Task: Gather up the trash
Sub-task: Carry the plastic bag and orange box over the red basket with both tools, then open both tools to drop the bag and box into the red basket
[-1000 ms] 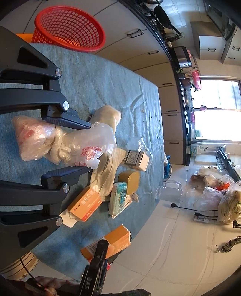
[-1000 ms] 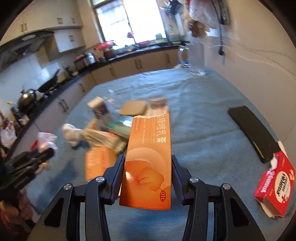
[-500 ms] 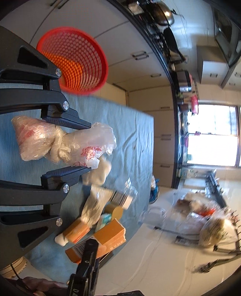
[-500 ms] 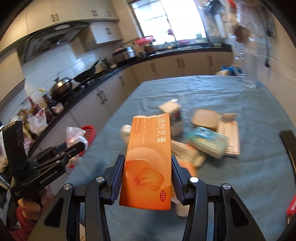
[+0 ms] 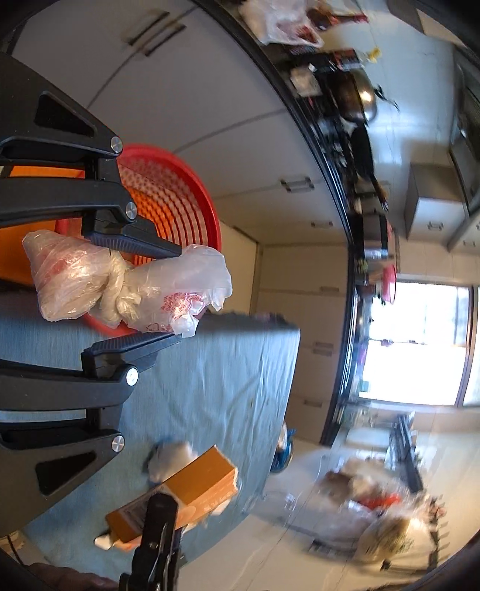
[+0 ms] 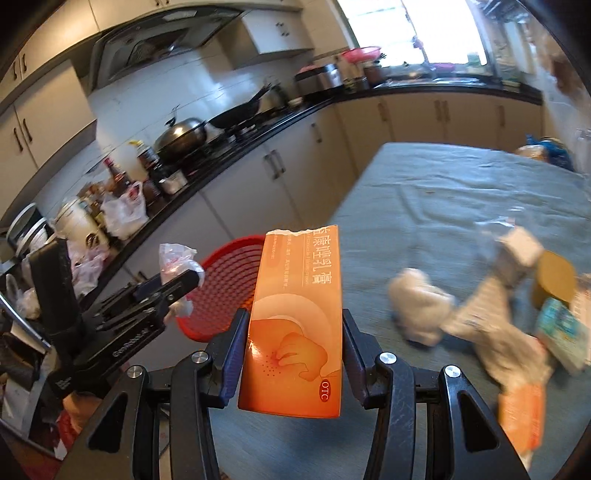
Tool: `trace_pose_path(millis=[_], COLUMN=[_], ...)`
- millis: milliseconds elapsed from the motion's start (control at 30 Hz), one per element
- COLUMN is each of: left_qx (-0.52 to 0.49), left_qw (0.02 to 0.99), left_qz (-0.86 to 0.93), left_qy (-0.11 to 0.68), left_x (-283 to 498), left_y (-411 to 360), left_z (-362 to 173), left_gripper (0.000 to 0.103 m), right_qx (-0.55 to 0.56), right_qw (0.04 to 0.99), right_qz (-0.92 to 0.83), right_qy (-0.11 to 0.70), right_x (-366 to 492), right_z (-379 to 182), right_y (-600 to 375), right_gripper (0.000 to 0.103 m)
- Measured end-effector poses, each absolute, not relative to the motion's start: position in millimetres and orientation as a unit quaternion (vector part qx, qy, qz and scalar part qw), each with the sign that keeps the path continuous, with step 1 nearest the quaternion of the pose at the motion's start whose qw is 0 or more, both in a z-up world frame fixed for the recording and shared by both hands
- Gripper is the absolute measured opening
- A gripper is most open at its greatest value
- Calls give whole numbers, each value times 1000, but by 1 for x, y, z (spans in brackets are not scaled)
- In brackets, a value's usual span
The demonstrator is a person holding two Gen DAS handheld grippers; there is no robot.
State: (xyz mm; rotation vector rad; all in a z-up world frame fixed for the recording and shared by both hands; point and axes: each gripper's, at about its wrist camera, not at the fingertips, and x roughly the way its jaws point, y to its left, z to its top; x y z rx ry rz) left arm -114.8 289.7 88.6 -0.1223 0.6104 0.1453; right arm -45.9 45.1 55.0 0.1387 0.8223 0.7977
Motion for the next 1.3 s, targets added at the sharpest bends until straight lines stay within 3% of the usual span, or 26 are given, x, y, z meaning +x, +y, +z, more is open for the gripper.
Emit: trace_pose_path(millis=[567,867,1067,1167,1300], left_qx=[-108,-112,-111,-115,-115], left_qw=[928,925,924,925,926], left_qz=[95,94,94,96,97], left_qy=[344,350,353,349,347], left_x=[-92,-88,-87,-89,-91], left_y=[351,361,362,364,362], left_z=[39,29,26,27,30], left_gripper=[38,38,47,60,61], right_qx=[77,83,85,89,94], right_qw=[770,765,768,769,770], right_qz=[438,425,415,413,415], right_qy=[457,476,481,480,475], right_x=[1,14,18,19,17], right_z=[26,9,5,5,10], right_y=[177,189,187,183,177], right_gripper=[52,53,55,56,56])
